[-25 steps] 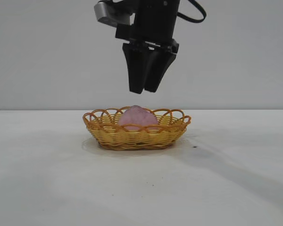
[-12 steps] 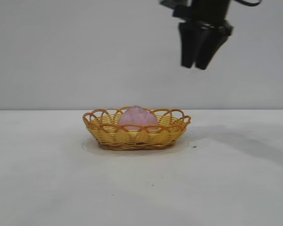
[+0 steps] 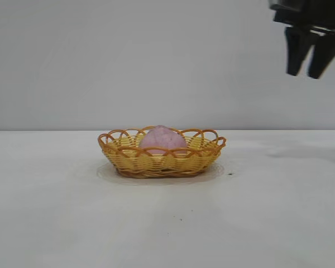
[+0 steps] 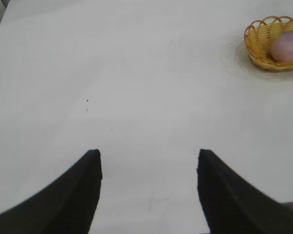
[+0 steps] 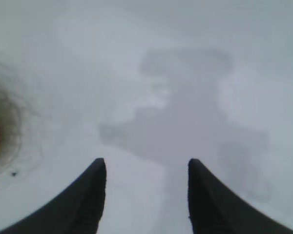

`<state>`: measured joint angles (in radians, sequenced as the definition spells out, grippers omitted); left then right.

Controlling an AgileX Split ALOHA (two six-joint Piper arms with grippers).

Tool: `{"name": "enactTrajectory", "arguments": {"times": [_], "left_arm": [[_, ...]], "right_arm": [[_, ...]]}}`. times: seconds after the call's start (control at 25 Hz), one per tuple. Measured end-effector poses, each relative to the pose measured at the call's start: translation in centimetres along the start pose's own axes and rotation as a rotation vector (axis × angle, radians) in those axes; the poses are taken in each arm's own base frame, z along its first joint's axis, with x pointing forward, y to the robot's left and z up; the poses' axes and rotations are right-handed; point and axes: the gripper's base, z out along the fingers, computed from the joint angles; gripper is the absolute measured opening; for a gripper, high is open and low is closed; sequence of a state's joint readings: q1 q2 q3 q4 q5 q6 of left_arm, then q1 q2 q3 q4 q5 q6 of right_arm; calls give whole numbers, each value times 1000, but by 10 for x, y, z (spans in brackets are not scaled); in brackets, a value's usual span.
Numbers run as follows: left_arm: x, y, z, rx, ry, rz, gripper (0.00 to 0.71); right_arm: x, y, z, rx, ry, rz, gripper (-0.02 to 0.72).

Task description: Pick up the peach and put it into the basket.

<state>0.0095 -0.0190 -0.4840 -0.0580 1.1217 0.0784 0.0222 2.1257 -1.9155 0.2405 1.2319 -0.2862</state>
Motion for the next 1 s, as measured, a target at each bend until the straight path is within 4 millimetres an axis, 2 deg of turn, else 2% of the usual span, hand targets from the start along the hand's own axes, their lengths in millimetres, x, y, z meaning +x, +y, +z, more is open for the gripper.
{"name": "enactTrajectory", "arguments": {"times": [0.16, 0.48, 0.6, 1.0], "left_arm": [[0, 0, 0, 0, 0, 0, 380], [0, 0, 0, 0, 0, 0, 380], [0, 0, 0, 0, 0, 0, 380], [0, 0, 0, 0, 0, 0, 380]], "right_arm": [[4, -21, -4, 28, -4, 180, 308], [8, -32, -11, 113, 4, 184, 308], [9, -29, -32, 150, -32, 165, 308], [31, 3, -145, 217, -261, 115, 308]]}}
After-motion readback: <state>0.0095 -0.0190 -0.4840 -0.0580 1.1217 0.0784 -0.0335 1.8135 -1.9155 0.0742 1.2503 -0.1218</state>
